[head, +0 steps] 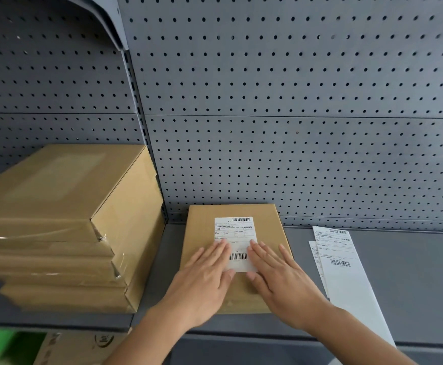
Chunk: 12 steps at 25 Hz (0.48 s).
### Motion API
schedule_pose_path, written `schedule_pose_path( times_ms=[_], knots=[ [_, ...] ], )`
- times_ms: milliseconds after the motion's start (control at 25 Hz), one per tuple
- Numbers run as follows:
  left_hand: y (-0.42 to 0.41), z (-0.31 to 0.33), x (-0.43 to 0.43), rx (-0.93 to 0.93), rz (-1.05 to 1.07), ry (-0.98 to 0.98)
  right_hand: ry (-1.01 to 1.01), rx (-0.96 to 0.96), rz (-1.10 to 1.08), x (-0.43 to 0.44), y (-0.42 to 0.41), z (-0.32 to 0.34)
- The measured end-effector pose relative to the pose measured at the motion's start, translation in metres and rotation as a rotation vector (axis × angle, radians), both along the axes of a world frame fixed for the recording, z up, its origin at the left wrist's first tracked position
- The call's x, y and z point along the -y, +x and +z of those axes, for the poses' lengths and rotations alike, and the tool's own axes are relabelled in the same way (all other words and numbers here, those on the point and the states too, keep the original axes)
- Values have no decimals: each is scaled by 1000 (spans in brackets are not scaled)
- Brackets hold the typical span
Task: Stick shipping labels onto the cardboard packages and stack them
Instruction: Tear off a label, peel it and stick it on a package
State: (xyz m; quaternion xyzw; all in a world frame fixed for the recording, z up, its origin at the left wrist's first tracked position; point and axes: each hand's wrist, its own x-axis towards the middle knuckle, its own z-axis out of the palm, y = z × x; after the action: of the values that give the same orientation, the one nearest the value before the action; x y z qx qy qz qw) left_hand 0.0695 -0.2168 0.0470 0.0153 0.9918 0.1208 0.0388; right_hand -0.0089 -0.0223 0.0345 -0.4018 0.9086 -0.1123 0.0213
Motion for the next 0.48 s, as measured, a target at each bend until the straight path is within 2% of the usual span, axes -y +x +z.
schedule_pose_path(
  times_ms=[200,280,480],
  knots=[
    [15,-8,-12,6,-63,-52,-11,-44,68,7,22,-15],
    [18,-9,-6,13,-25,-52,1,-91,45,3,22,-20],
    [29,-11,20,49,122,-58,-2,-54,-4,-18,16,-16]
  ],
)
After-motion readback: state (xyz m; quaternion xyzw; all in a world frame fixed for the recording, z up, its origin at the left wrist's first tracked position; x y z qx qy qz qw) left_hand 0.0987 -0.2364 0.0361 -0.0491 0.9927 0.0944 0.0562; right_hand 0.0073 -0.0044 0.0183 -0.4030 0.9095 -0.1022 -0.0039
